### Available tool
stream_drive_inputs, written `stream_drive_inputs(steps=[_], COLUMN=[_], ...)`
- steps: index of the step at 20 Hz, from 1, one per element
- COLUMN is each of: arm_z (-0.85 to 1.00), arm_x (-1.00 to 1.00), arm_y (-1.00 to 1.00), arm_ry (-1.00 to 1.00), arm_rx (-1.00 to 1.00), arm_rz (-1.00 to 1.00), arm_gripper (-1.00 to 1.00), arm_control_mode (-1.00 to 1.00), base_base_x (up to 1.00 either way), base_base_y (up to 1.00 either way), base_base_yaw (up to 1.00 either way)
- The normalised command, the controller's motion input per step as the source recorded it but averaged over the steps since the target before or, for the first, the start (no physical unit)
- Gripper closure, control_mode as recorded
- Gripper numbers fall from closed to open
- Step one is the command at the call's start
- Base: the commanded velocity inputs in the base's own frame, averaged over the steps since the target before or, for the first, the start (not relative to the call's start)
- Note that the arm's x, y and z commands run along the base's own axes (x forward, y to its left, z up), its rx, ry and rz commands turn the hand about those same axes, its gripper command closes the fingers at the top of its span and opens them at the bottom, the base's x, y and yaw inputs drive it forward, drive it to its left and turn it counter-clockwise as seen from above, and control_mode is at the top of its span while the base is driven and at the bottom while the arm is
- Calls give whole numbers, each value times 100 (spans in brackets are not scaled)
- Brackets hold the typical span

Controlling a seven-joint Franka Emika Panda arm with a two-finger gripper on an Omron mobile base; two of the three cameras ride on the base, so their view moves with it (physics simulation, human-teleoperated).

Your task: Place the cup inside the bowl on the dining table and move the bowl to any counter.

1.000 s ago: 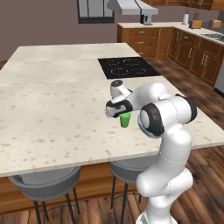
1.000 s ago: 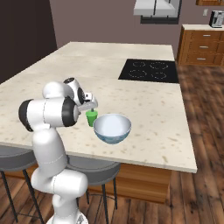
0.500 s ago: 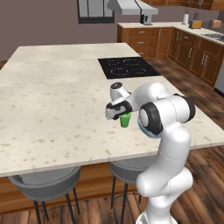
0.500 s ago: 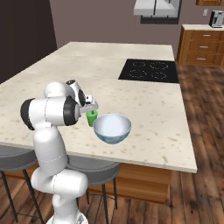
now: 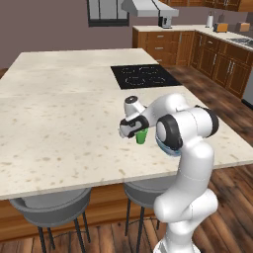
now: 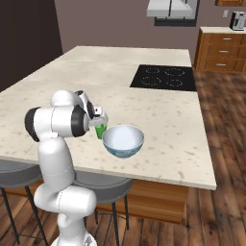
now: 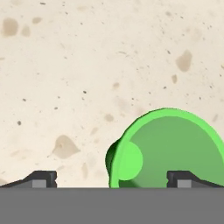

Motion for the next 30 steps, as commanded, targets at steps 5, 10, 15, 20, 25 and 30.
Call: stream_drive_inputs(steps=[5, 10, 15, 20, 25, 30], arm_z=[-8, 0, 0, 0, 0, 0], arm_x=[0, 0, 0, 0, 0, 0], arm_y=[3, 0, 0, 0, 0, 0], arm_ry=[1, 0, 0, 0, 0, 0], arm_rx=[0, 0, 0, 0, 0, 0], arm_rz=[0, 0, 0, 0, 0, 0], arm_gripper=[-100, -100, -100, 100, 100, 100], arm_control_mode=[-100, -100, -100, -100, -100, -100], base_base_x=[0, 0, 0, 0, 0, 0], base_base_y=[0, 0, 0, 0, 0, 0], base_base_yaw=[0, 0, 0, 0, 0, 0])
